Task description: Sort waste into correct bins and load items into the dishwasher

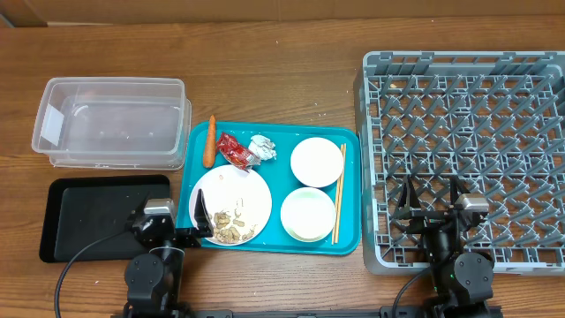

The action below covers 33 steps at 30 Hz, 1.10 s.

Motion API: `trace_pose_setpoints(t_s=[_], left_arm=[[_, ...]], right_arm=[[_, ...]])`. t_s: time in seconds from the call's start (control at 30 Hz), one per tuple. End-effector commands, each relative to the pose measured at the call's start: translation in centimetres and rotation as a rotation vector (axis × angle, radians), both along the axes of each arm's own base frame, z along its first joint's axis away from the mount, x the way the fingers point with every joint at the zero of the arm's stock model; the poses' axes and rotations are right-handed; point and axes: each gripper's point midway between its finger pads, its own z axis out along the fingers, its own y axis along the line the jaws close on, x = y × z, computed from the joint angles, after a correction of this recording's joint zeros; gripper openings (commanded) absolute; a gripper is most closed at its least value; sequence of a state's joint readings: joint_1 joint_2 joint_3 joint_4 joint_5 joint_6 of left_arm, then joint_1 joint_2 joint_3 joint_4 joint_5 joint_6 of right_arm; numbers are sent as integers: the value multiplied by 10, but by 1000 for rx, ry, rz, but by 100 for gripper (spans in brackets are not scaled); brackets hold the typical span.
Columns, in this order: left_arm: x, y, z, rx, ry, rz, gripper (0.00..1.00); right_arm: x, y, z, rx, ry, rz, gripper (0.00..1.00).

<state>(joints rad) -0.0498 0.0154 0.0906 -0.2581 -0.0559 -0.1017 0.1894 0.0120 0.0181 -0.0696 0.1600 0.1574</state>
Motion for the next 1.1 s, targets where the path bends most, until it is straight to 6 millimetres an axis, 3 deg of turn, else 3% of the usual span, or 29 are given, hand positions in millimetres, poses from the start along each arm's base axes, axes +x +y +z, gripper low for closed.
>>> trace_pose_setpoints(t_s=[0.0,0.1,0.2,0.43,0.53,0.67,0.83,0.93,1.07], left_arm=[[-1,-9,-5,-21,15,-50,100],[-1,-29,6,-48,-29,-165,100],[-6,-52,32,-62,-110,-305,100],[-17,-56,104,-22,-221,-335,100],[-13,-58,130,-29,-179,-346,100],[0,-70,154,-65,-1,-411,100],[23,-76,166,-109,281,-419,100],[35,-93,164,-133,478,-471,100],[52,-110,153,-207,605,-522,100]], right_arm=[[0,-1,0,9,-8,0,100],[-2,15,4,32,-18,92,100],[-8,33,19,44,-36,201,100],[-27,33,68,44,27,222,100],[-31,33,82,48,140,219,100],[-30,34,92,38,349,217,100],[-17,48,106,42,535,273,100],[-3,67,122,68,574,366,100],[4,80,115,91,634,429,100]])
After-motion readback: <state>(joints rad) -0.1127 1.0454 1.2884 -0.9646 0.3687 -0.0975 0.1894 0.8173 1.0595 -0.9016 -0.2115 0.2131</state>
